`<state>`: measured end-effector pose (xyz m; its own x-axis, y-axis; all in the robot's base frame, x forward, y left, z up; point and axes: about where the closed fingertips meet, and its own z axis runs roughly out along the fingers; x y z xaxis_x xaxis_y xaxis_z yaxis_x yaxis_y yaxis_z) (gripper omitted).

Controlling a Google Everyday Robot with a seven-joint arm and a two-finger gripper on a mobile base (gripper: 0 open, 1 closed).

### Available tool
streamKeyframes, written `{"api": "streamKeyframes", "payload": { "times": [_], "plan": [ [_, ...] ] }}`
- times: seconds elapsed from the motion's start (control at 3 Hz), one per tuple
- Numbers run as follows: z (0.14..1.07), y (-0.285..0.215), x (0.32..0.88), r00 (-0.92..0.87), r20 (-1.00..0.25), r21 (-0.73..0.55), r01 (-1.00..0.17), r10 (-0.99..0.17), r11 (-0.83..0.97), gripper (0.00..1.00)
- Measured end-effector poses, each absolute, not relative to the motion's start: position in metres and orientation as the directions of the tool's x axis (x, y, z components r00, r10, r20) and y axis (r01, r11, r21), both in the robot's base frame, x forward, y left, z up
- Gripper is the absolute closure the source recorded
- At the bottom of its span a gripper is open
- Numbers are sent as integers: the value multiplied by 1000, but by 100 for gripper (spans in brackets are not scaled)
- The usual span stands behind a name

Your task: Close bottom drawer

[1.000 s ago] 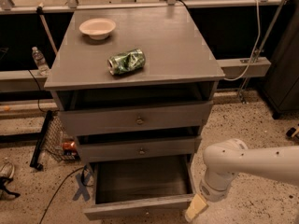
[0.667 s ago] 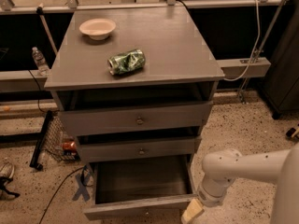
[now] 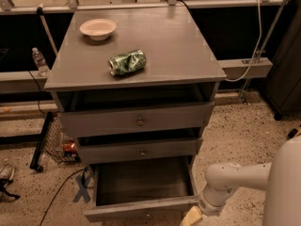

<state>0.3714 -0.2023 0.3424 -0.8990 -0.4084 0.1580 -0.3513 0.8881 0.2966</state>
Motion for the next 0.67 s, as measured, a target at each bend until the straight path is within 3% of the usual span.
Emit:
{"api": "streamKeyframes", "payload": {
  "times": [0.67],
  "plan": [
    [330, -204, 373, -904, 167, 305, -332, -393, 893, 0]
  ]
}}
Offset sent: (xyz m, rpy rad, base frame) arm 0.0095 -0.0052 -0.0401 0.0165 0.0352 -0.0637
